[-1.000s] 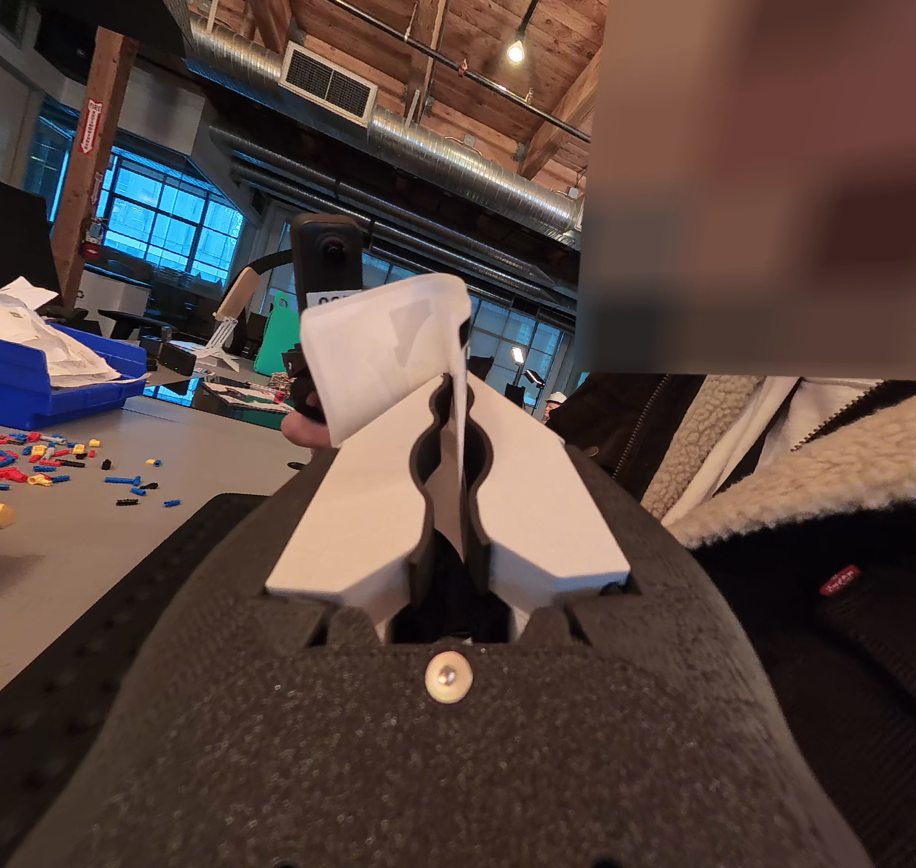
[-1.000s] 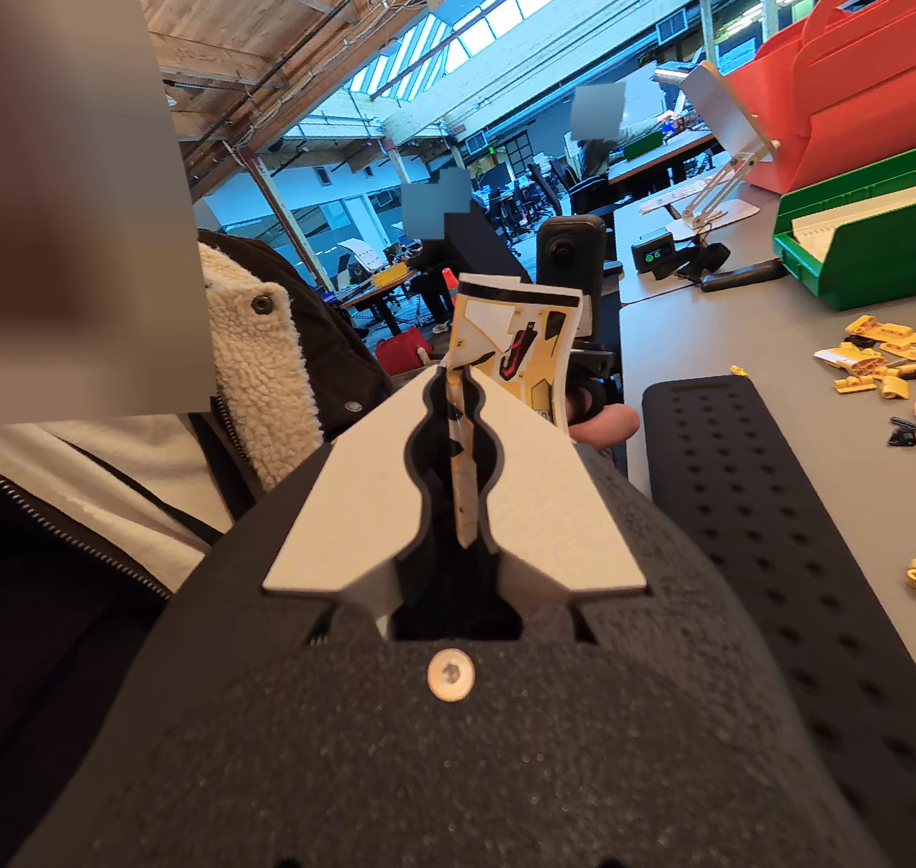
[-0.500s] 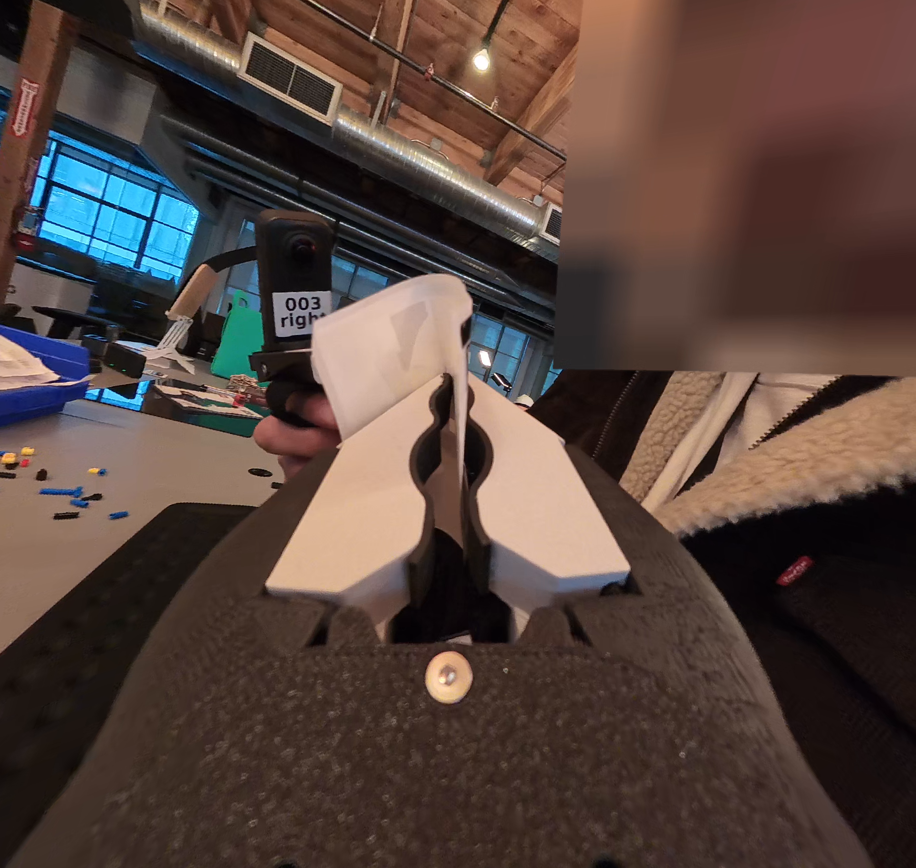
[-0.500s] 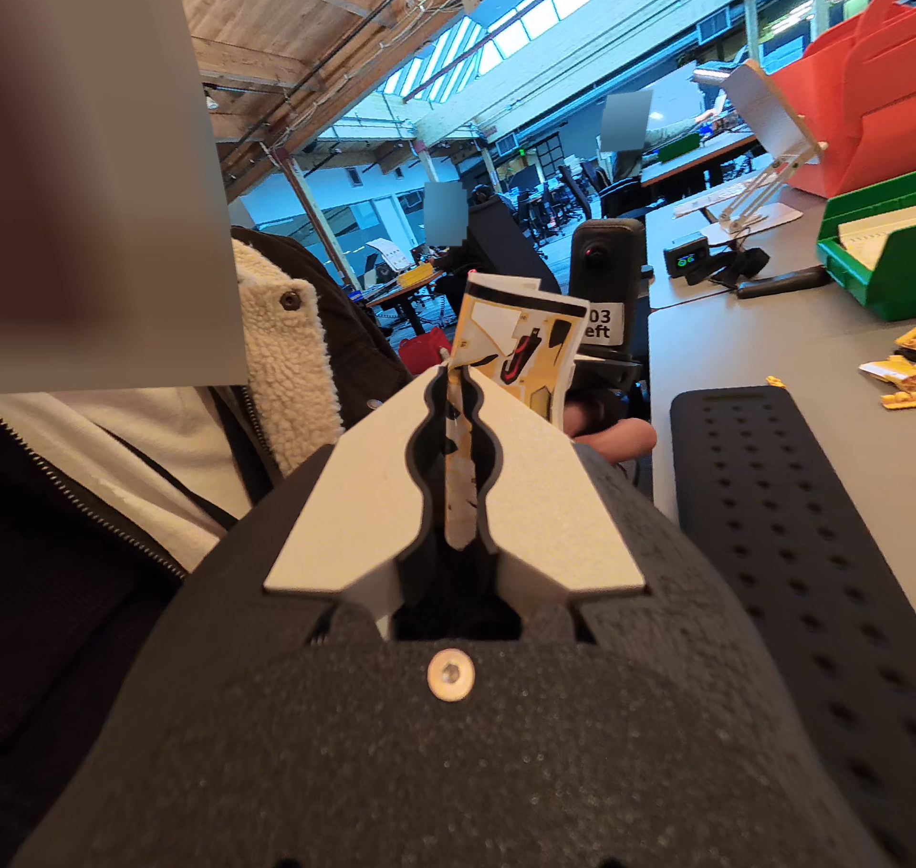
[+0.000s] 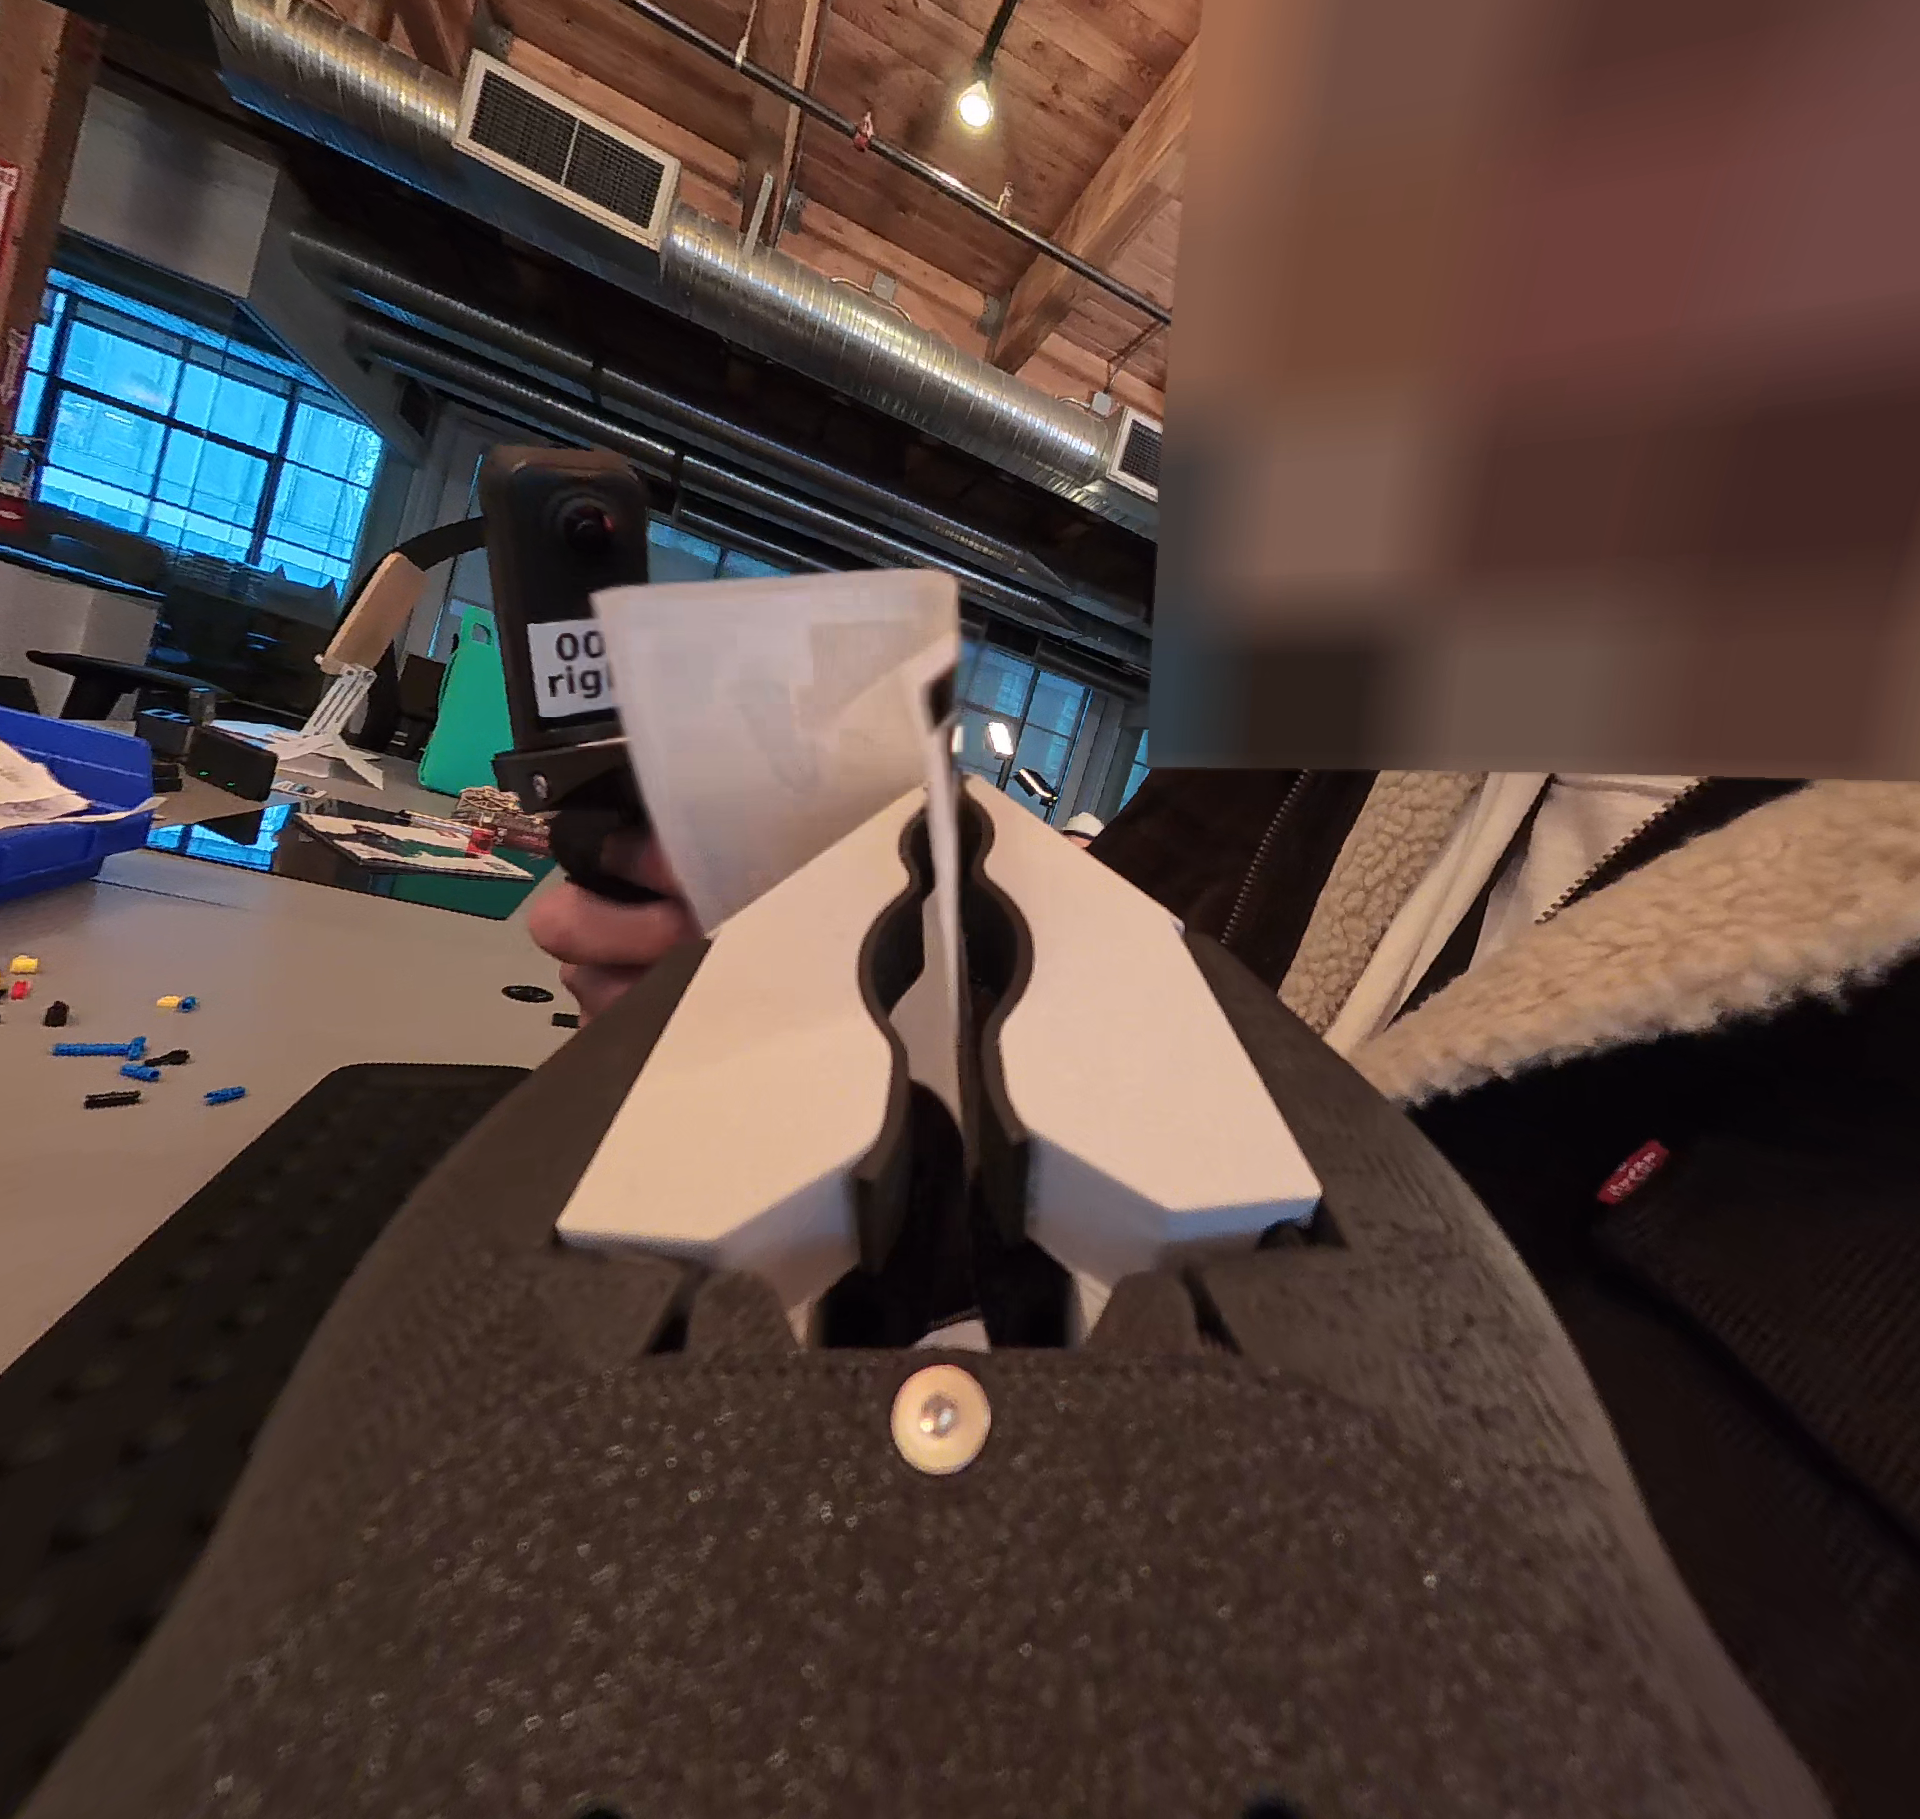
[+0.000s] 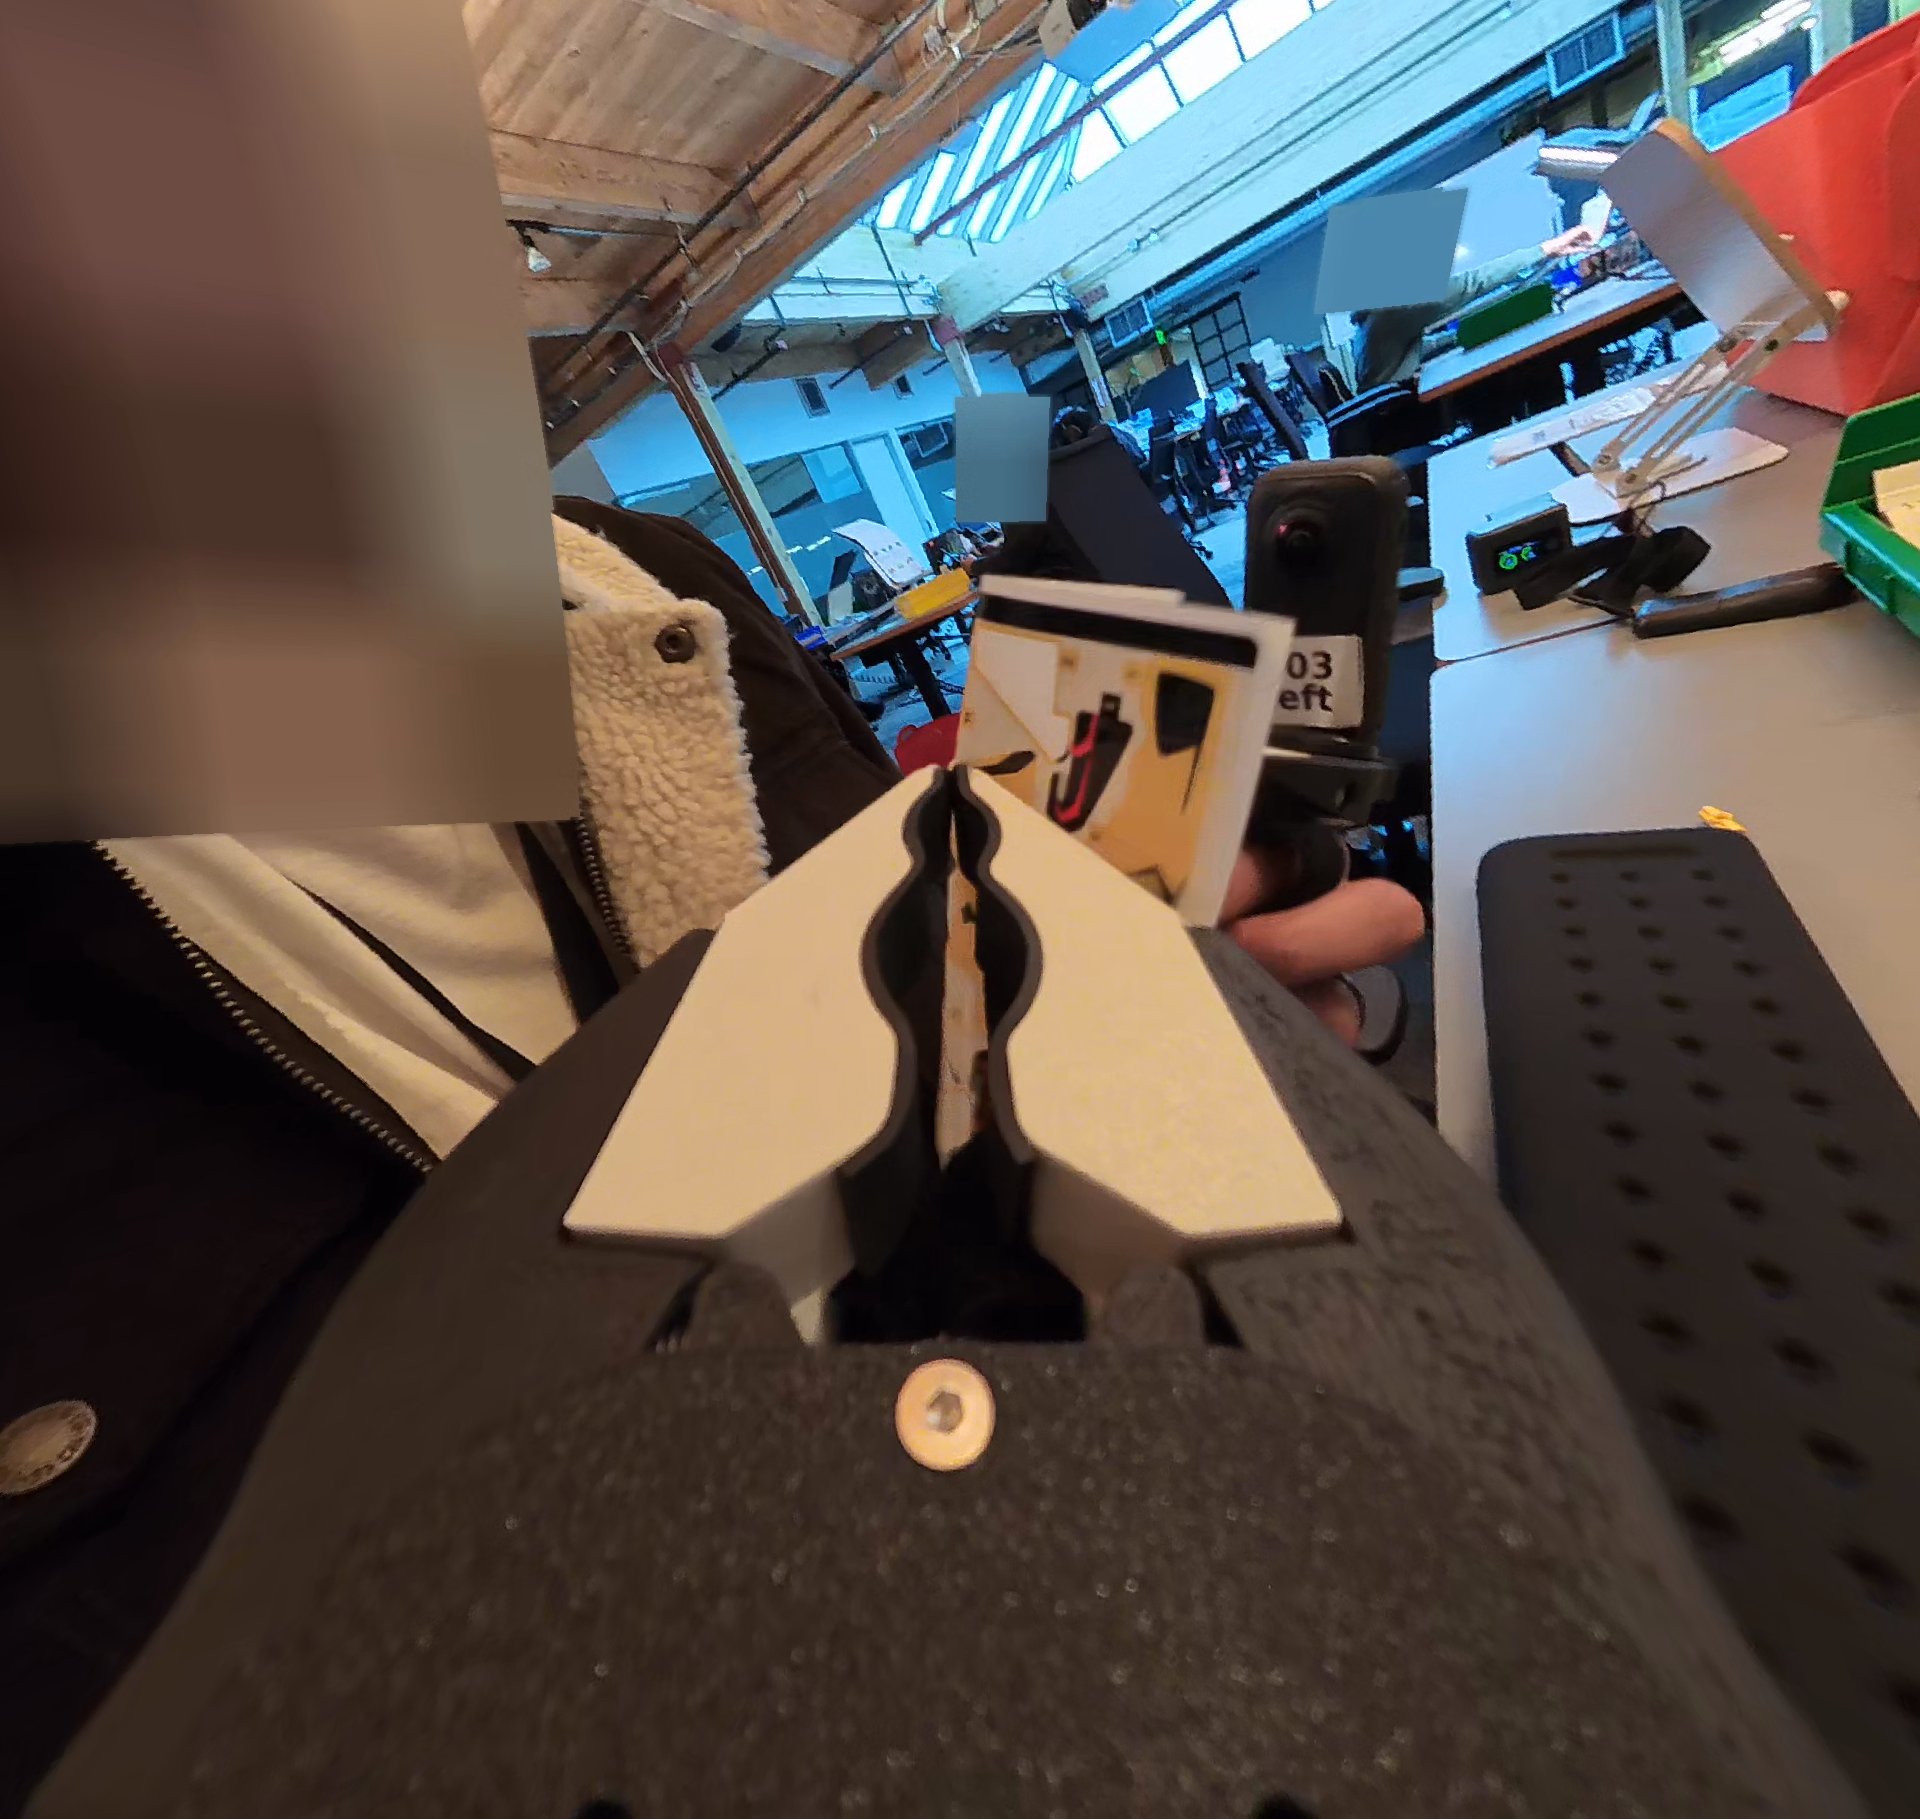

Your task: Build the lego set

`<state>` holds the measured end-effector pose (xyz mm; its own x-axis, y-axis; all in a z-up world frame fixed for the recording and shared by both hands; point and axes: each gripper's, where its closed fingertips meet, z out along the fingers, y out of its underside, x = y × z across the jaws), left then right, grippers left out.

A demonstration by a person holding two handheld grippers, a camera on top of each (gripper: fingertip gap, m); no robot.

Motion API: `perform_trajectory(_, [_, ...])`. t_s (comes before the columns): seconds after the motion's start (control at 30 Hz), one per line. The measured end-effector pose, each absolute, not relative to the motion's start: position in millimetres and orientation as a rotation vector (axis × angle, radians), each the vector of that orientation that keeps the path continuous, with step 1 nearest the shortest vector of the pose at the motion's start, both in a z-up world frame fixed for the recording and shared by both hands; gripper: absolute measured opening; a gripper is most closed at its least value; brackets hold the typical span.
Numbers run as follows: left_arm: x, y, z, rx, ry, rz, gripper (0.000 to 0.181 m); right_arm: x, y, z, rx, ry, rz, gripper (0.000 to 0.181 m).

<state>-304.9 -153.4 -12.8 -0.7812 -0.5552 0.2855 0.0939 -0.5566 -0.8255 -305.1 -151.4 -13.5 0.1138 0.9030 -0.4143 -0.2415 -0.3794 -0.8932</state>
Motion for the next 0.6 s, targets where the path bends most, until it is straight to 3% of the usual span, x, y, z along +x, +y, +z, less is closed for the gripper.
perform_trajectory(0.6, [-300.9,-138.4,-15.6,-0.836,1.156,-2.298,0.0,-274.7,-131.0,-14.3,-1.493,-0.633,1.164,0.0])
